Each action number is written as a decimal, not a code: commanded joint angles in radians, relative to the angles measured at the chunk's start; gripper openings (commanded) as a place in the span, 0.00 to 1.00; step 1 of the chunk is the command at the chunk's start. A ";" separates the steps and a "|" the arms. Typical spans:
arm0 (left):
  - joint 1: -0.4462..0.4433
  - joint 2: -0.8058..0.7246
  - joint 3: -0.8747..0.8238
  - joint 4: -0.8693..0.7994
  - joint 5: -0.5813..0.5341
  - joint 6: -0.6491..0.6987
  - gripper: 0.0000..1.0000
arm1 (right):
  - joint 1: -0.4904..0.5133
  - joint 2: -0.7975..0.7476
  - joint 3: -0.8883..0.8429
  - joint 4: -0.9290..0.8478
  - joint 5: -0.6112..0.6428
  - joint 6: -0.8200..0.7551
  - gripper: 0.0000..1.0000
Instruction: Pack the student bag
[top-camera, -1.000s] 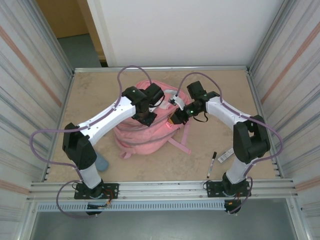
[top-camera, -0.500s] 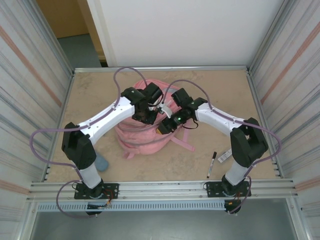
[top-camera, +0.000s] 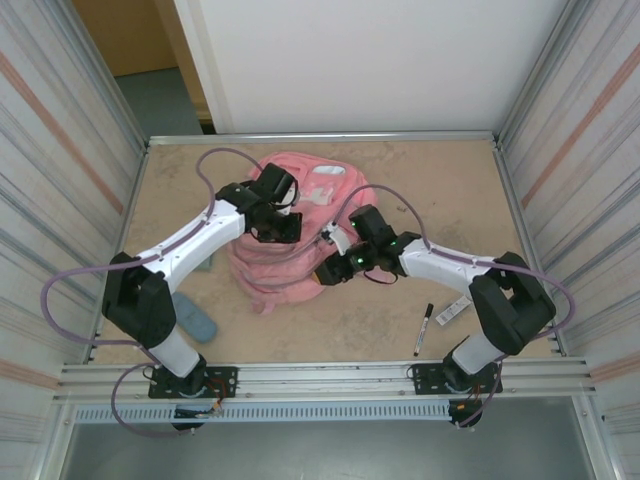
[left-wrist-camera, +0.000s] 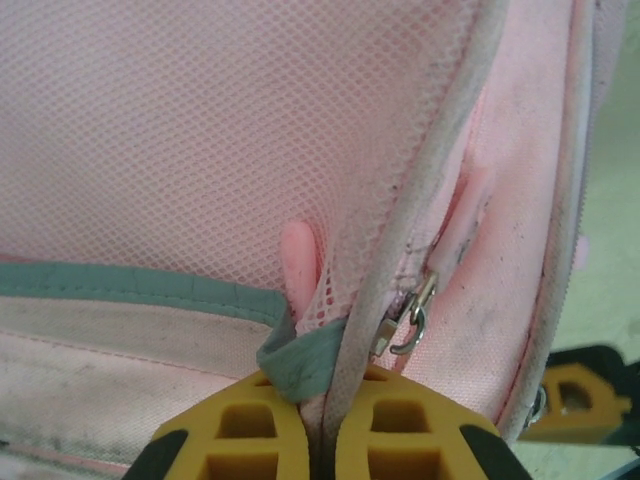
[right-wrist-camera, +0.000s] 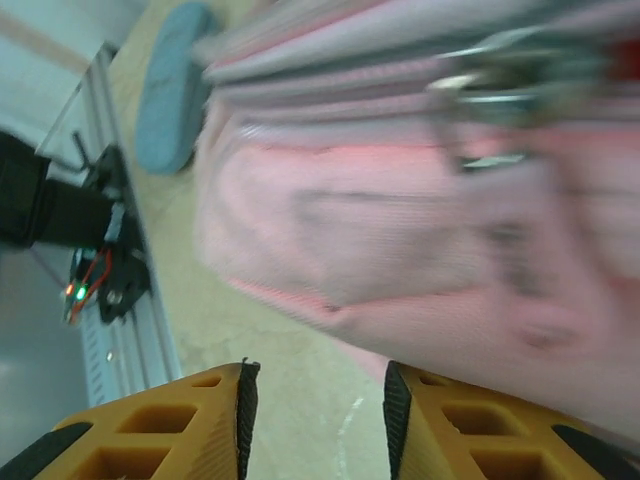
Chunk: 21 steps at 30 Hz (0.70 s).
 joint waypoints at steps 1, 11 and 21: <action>0.003 -0.064 -0.009 0.108 0.066 -0.006 0.00 | -0.052 -0.106 -0.019 -0.010 0.199 0.121 0.40; 0.004 -0.049 0.017 0.121 0.156 -0.002 0.00 | -0.089 -0.379 -0.139 0.034 0.302 0.003 0.56; 0.003 -0.049 0.019 0.124 0.203 0.003 0.00 | -0.050 -0.140 0.013 -0.002 0.186 -0.221 0.53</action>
